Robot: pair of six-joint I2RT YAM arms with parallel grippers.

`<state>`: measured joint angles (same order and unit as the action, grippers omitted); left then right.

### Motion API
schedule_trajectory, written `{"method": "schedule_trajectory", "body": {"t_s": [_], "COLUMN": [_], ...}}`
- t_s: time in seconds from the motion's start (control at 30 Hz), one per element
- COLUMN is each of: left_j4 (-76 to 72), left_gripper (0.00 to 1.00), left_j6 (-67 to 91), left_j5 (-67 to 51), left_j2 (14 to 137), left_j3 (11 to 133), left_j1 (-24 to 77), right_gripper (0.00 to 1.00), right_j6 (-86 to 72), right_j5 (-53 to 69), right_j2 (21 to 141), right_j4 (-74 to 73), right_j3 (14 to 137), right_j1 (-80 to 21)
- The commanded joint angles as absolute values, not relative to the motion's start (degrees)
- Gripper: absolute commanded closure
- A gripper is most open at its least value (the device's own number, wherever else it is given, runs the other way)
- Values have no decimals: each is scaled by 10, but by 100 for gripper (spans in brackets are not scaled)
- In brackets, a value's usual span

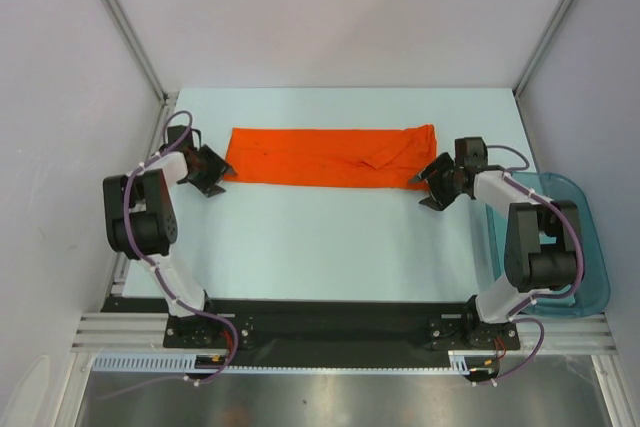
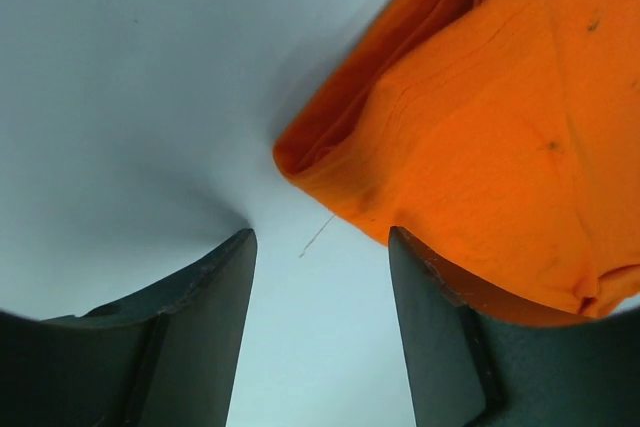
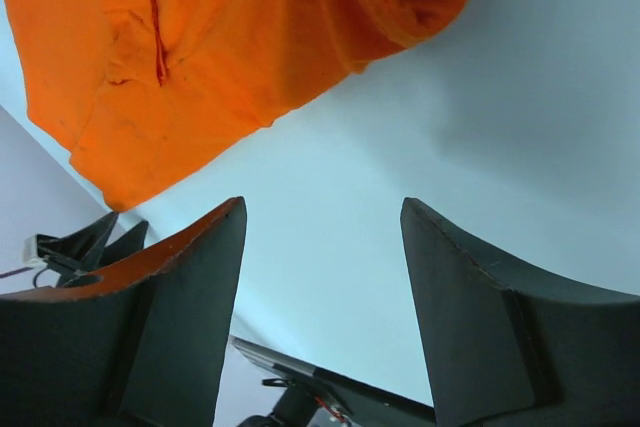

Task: Fold and stack the t-shirts
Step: Fold the tshirt

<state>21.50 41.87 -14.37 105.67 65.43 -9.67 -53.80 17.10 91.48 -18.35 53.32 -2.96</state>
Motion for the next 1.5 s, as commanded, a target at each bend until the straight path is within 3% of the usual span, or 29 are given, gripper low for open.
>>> {"method": "schedule_trajectory", "body": {"t_s": [0.0,0.2,0.23,0.27,0.5,0.57,0.67,0.7,0.83,1.13,1.47], "left_j4": [208,214,216,224,233,228,223,222,207,202,163], "left_gripper": [38,50,55,68,100,100,100,100,100,100,100], "left_j6": [453,436,425,420,373,367,368,370,430,504,641], "left_j5": [-120,-105,-107,-106,-106,-115,-122,-117,-83,-72,-37], "left_j2": [1073,1107,1115,1120,1108,1098,1067,1056,943,825,717], "left_j3": [684,711,716,722,713,694,645,615,519,382,288], "left_j1": [-100,-108,-110,-110,-111,-110,-99,-95,-57,97,356], "right_gripper": [31,32,32,33,41,46,68,70,69,67,73], "right_j6": [-596,-640,-649,-652,-688,-684,-671,-663,-617,-505,-461], "right_j5": [148,131,131,130,98,83,90,92,98,149,170], "right_j2": [891,912,918,933,952,971,1002,1012,1081,1249,1412], "right_j4": [-109,-52,-48,-49,-22,-12,18,25,18,-18,14], "right_j3": [523,488,489,490,467,474,494,502,569,807,1017], "right_j1": [-36,-38,-38,-40,-42,-40,-32,-29,-25,10,2]}}
